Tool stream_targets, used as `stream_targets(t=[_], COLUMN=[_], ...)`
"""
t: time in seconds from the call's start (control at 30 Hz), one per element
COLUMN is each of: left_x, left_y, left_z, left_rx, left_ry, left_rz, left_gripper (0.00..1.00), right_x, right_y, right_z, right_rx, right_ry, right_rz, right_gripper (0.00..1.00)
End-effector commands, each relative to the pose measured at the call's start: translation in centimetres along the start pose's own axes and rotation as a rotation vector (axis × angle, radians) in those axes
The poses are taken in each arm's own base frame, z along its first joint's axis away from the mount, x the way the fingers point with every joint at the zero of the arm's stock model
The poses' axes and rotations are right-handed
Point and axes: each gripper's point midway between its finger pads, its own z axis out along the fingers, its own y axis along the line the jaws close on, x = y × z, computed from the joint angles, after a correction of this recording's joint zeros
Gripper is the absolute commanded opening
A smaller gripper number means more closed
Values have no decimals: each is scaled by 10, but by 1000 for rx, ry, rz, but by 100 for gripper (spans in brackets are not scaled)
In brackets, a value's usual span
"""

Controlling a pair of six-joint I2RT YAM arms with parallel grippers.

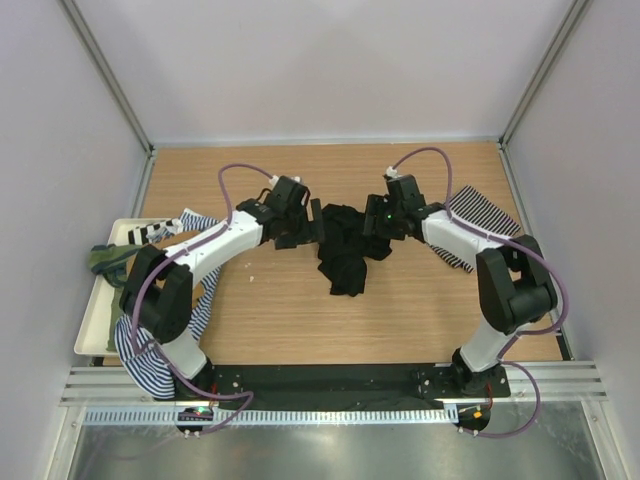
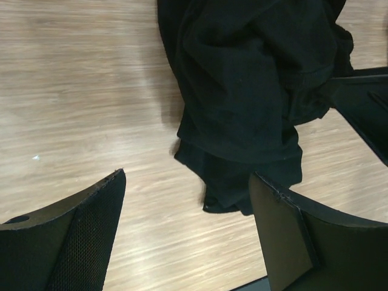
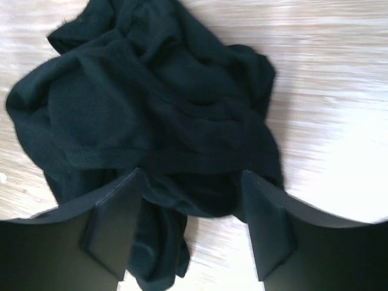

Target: Fold and stack the tank tops

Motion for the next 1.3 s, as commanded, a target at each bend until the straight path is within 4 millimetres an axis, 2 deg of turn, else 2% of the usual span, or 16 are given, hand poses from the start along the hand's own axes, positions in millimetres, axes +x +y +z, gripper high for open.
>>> stream_targets(t=[0.0,0.1,0.13,0.2,0.43,0.57,0.63,0.67,0.73,0.77,0.87,0.9,1.03,1.17,1.23,1.27], left_x=[-17,-19,-18,-20,-26,-28,-25,-26,-28,-28,-45,-57,-67,-76,-71,-72], left_y=[-27,-35,-35,-40,-55,-55,-55,-58,-59,-53,-41,-43,-24,-19,-26,-29], left_z=[7,14,18,23,49,68,79,81,78,75,36,11,-47,-144,-174,-204], left_rx=[131,182,183,208,249,231,235,248,248,231,168,167,59,19,37,60], left_ry=[-71,-86,-83,-89,-77,-62,-44,-44,-56,-63,-160,-212,-283,-422,-452,-486], left_rz=[18,24,27,28,13,2,-1,4,18,37,84,97,150,191,231,236], left_gripper=[83,83,83,83,79,70,59,40,21,0,0,0,0,0,0,0], right_x=[-13,-12,-13,-24,-47,-55,-61,-66,-74,-83,-91,-92,-96,-98,-100,-102], right_y=[9,7,8,16,34,40,41,46,38,37,29,25,27,42,57,63], right_z=[11,11,7,-11,-74,-100,-111,-120,-130,-139,-157,-163,-192,-225,-248,-258], right_rx=[29,57,58,30,-35,-57,-63,-77,-22,-5,59,82,66,-25,-111,-146], right_ry=[-16,-6,-11,-65,-212,-272,-306,-331,-370,-398,-432,-443,-504,-569,-613,-632], right_rz=[-42,-50,-53,-62,-95,-102,-98,-100,-87,-80,-73,-64,-58,-68,-84,-91], right_gripper=[65,34,15,4,1,1,1,1,1,1,1,1,1,1,1,1])
